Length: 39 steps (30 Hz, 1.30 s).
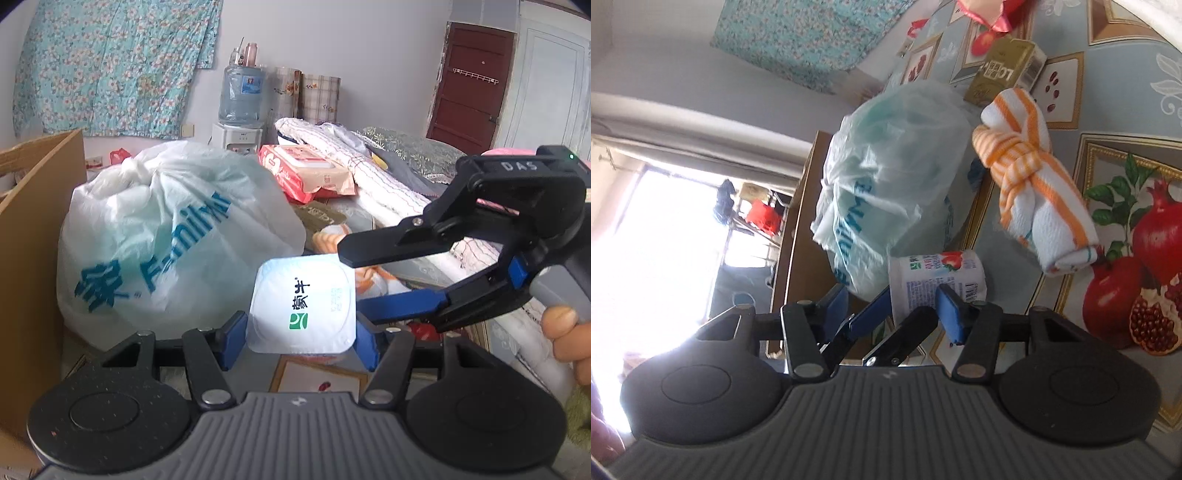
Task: Organize soft objects
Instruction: 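Carry the yogurt cup with the left gripper toward the cardboard box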
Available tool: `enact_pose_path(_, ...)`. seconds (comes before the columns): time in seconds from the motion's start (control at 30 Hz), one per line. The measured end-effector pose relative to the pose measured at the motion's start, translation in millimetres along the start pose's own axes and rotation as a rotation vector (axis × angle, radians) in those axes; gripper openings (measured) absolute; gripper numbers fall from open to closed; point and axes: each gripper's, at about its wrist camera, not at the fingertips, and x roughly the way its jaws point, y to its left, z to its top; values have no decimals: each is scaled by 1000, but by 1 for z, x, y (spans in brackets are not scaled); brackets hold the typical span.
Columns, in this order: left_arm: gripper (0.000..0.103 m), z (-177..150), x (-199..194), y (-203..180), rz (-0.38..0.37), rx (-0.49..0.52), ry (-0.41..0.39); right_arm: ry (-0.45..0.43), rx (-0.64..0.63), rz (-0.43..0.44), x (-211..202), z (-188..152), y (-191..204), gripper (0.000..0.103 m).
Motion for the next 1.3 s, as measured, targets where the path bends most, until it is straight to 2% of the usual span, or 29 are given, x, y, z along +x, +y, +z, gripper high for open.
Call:
enact_pose_path(0.2, 61, 12, 12, -9, 21, 34, -13, -52, 15, -15, -12, 6, -10, 54)
enact_pose_path(0.4, 62, 10, 15, -18, 34, 68, -25, -93, -18, -41, -15, 10, -12, 54)
enact_pose_path(0.6, 64, 5, 19, -18, -18, 48, 11, -103, -75, -48, -9, 11, -6, 54)
enact_pose_path(0.8, 64, 4, 27, -20, -9, 41, 14, -90, -102, -77, -5, 8, -4, 52)
enact_pose_path(0.97, 63, 4, 28, -24, 7, 51, 0, -95, -124, -85, -5, 4, -5, 45)
enact_pose_path(1.13, 62, 6, 19, -22, 23, 40, -10, -95, -136, -58, -8, 1, 1, 39)
enact_pose_path(1.2, 52, 8, 11, -18, -9, 16, -13, -93, -148, -59, -8, -2, 7, 39)
enact_pose_path(1.3, 52, 9, -2, -18, 5, 15, -42, -97, -170, -55, -10, -6, 19, 39)
